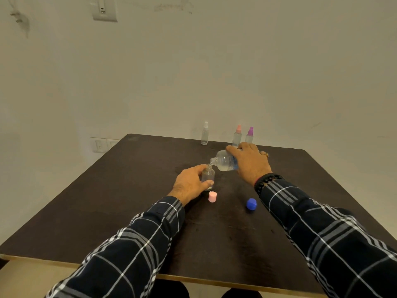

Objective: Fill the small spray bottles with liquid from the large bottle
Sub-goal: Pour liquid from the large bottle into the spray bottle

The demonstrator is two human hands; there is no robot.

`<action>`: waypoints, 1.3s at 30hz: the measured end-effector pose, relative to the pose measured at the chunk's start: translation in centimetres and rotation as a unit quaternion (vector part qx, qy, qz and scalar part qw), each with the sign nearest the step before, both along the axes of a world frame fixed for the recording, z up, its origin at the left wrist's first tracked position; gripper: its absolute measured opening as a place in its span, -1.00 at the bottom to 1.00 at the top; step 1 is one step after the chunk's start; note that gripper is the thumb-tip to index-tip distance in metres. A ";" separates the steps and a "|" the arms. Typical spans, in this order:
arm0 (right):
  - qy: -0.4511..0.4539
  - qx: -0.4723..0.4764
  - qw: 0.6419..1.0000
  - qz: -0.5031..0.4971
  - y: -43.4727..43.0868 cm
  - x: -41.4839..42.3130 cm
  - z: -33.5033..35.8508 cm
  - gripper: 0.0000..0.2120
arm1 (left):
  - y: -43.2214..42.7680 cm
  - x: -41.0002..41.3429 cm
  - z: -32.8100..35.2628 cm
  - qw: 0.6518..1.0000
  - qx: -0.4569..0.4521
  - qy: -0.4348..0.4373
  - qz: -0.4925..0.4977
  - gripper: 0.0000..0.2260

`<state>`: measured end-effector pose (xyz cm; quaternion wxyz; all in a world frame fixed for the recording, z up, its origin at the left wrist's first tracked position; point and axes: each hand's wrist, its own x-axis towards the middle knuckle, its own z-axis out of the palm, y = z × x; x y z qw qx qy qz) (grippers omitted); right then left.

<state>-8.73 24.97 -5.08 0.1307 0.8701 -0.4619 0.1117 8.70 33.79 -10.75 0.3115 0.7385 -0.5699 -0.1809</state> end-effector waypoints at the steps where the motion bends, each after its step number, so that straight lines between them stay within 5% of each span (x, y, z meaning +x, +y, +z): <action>1: -0.001 0.000 1.000 0.000 0.0 0.0 0.0 -0.36 | 0.0 0.0 0.0 1.000 0.002 0.000 0.000 -0.41; 39: 0.006 0.001 1.000 0.001 -0.1 0.1 0.1 -0.39 | 0.1 -0.1 0.2 1.000 -0.004 -0.013 -0.003 -0.42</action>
